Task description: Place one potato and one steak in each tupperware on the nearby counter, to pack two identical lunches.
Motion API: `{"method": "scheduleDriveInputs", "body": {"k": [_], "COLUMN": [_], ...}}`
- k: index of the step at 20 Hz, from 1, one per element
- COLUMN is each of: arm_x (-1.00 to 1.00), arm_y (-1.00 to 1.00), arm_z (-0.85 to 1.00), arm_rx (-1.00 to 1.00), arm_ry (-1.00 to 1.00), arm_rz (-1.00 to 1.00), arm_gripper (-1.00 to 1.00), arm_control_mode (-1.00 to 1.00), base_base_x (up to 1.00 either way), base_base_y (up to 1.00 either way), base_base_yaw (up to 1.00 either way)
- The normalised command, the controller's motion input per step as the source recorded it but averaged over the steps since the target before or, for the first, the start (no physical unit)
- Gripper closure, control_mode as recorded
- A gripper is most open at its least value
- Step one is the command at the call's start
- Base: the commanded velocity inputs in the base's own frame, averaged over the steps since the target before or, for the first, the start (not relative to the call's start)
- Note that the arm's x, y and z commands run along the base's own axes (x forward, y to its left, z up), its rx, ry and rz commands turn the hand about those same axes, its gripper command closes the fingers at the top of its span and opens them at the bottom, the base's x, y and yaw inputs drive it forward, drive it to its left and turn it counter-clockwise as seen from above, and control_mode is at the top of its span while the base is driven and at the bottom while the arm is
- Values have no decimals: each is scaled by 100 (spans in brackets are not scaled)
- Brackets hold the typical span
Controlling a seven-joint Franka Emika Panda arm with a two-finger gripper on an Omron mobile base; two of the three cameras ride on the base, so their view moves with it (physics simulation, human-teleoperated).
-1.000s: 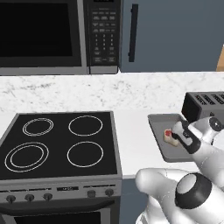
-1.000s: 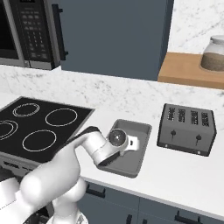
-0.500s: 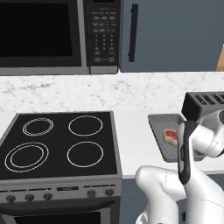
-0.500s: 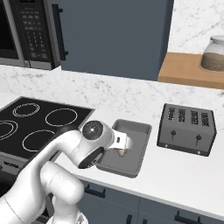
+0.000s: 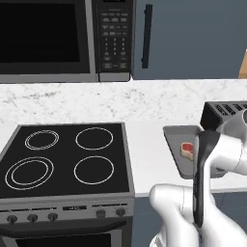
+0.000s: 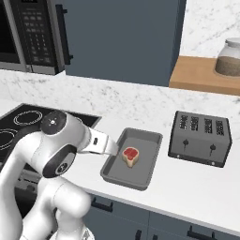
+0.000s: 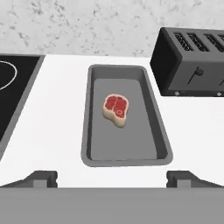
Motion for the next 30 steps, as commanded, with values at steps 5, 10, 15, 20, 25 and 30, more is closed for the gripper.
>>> {"method": "scheduleDriveInputs", "body": {"k": [5, 10, 15, 20, 25, 30], "arm_x": [-58, -45, -58, -20, 0, 0], "arm_y": [18, 24, 25, 0, 0, 0], "arm_z": [74, 46, 0, 0, 0, 0], "arm_rx": [17, 24, 2, 0, 0, 0], "arm_ry": [9, -1, -33, -10, 0, 0], "arm_rz": [0, 1, 0, 0, 0, 0], "arm_gripper": [-100, -100, -100, -100, -100, -100], "arm_control_mode": [-100, -100, -100, 100, 100, 100], "base_base_x": [0, 0, 0, -80, -100, -100], "base_base_y": [0, 0, 0, 0, -26, -76], "base_base_yaw": [0, 0, 0, 0, 0, 0]}}
